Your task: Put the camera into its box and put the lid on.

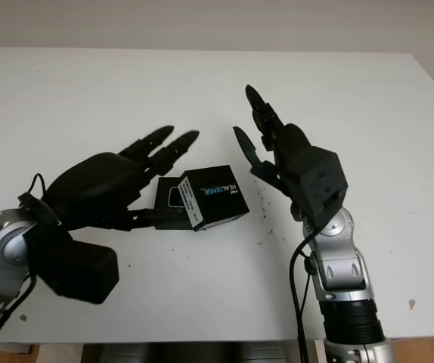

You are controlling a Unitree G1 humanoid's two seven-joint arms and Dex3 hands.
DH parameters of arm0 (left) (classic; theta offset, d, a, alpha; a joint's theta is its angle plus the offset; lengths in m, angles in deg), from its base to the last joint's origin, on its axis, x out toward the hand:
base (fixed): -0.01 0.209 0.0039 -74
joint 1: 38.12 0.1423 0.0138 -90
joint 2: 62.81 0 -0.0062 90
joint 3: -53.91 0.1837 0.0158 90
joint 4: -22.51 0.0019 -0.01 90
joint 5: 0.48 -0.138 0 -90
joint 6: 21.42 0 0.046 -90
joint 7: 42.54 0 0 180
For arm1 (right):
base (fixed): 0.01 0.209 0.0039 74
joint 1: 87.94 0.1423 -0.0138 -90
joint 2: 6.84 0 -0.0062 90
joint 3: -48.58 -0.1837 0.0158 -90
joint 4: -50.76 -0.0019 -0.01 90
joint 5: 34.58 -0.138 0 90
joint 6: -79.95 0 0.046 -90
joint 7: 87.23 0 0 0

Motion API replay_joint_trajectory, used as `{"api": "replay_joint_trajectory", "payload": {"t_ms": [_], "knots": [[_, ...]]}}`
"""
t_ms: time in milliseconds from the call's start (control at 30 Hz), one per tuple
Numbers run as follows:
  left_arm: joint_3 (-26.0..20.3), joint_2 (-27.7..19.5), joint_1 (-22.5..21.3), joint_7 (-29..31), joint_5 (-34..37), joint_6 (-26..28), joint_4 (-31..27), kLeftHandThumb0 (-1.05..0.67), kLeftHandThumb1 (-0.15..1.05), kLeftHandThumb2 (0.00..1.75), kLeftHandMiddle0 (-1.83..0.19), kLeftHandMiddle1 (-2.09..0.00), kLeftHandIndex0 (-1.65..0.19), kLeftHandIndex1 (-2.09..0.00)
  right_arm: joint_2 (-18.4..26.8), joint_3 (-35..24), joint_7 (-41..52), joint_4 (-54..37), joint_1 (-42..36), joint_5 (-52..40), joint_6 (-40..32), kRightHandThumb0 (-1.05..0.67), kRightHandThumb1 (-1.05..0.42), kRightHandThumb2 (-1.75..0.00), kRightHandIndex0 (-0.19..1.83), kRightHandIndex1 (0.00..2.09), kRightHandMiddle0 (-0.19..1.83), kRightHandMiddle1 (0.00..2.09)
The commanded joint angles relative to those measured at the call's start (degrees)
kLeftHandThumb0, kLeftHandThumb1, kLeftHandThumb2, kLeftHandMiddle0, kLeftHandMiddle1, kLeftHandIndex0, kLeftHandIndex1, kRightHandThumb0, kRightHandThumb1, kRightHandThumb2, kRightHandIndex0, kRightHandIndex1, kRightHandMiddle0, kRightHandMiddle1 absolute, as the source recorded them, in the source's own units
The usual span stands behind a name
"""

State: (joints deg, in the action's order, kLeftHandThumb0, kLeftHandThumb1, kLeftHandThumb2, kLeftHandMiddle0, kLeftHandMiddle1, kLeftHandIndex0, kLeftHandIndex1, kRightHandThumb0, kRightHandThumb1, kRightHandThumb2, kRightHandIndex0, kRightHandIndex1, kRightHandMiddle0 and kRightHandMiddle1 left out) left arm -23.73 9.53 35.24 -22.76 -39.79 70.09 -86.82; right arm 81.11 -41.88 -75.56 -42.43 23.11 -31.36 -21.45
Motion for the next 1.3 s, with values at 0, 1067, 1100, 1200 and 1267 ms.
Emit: {"api": "replay_joint_trajectory", "payload": {"t_ms": [0, 1067, 1100, 1200, 1267], "knots": [[0.65, 2.76, 1.28, -1.36, -0.64, 1.11, -0.95, -0.81, 1.05, 0.30, 0.19, 0.00, 0.19, 0.00, 0.18, -0.25, -0.13, -0.84, -0.28, -0.25, 0.13, -0.63, -1.05, -0.54, 0.04, 0.06, 0.04, 0.06], [-2.33, 11.81, 20.43, -34.85, -10.67, -19.32, 3.17, -0.70, 1.03, 0.06, 0.19, 0.00, 0.19, 0.00, -0.14, 0.19, -0.70, -2.06, -1.45, 0.17, -1.92, -0.64, -1.05, -0.55, 0.02, 0.05, 0.03, 0.05], [-2.03, 11.86, 19.77, -36.37, -11.09, -20.20, 4.86, -0.69, 1.03, 0.06, 0.19, 0.00, 0.19, 0.00, -0.19, 0.23, -0.83, -2.13, -1.49, 0.30, -1.98, -0.64, -1.05, -0.55, 0.02, 0.05, 0.03, 0.06], [-1.43, 11.93, 18.09, -39.19, -9.12, -23.80, 9.23, -0.61, 1.01, 0.05, 0.19, 0.00, 0.19, 0.00, -0.29, 0.25, -0.95, -2.34, -1.56, 0.29, -2.32, -0.64, -1.05, -0.55, 0.03, 0.06, 0.04, 0.06], [-1.37, 12.49, 17.63, -40.22, -7.71, -25.17, 10.91, -0.58, 1.00, 0.05, 0.17, -0.02, 0.19, 0.00, -0.30, 0.15, -0.81, -2.28, -1.60, 0.02, -2.01, -0.64, -1.05, -0.55, 0.03, 0.05, 0.03, 0.05]]}}
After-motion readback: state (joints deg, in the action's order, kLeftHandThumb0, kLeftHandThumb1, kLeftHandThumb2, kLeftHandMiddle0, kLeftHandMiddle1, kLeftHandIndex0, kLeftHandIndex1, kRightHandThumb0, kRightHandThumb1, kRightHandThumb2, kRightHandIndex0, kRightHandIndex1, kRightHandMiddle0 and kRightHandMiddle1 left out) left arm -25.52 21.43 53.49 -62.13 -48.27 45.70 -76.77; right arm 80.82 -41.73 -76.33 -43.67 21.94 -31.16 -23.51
